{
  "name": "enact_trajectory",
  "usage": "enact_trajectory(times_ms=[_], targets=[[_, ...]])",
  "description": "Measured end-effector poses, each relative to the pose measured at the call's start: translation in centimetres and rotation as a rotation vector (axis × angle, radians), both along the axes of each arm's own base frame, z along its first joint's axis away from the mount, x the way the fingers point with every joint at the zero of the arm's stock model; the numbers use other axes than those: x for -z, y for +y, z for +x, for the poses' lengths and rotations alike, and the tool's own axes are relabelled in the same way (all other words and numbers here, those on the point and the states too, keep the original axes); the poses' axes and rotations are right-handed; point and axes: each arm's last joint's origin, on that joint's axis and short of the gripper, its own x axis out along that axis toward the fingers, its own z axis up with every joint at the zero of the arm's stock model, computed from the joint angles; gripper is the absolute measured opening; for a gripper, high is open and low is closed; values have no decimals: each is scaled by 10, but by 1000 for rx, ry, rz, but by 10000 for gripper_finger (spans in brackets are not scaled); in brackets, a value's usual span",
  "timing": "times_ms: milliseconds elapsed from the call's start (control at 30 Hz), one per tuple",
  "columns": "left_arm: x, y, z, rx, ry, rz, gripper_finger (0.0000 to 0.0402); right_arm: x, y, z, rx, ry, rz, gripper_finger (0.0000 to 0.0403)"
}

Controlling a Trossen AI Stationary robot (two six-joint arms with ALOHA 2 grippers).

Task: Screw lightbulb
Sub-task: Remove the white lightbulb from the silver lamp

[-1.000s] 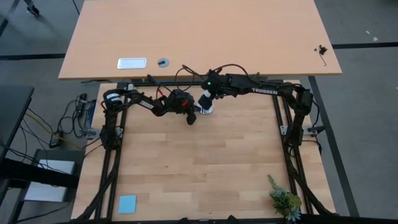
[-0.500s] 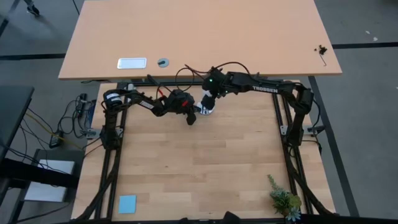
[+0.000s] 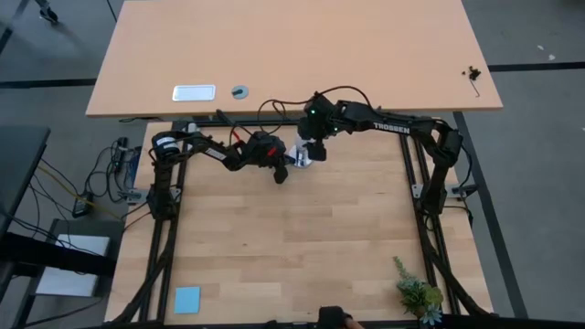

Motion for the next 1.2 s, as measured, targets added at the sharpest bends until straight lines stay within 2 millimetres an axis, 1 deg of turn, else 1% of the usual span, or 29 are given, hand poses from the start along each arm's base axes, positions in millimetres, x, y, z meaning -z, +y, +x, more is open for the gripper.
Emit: enact_trajectory(times_ms=[133, 233, 367, 567, 700, 867, 1033, 1133, 1200], targets=[[0, 0, 0, 4, 0, 2, 0, -3, 9, 3, 36, -7, 3, 279], [0, 0, 0, 8, -1, -1, 0, -7, 18, 5, 75, -7, -31, 284], [0, 0, 0, 8, -1, -1, 0, -14, 26, 7, 181, -30, -88, 287], [0, 0, 0, 9, -1, -2, 0, -16, 45, 11, 254, -59, -14, 286], [0, 0, 0, 9, -1, -2, 0, -15, 51, 11, 340, -63, 62, 297], [0, 0, 0, 9, 0, -1, 0, -10, 54, 9, 345, -29, 68, 308], [0, 0, 0, 10, 0, 0, 0, -5, 55, 3, 334, 51, 44, 303], [0, 0, 0, 9, 0, 0, 0, -7, 57, -4, 314, 109, 34, 300], [0, 0, 0, 10, 0, 1, 0, -14, 59, -8, 318, 100, 25, 298]])
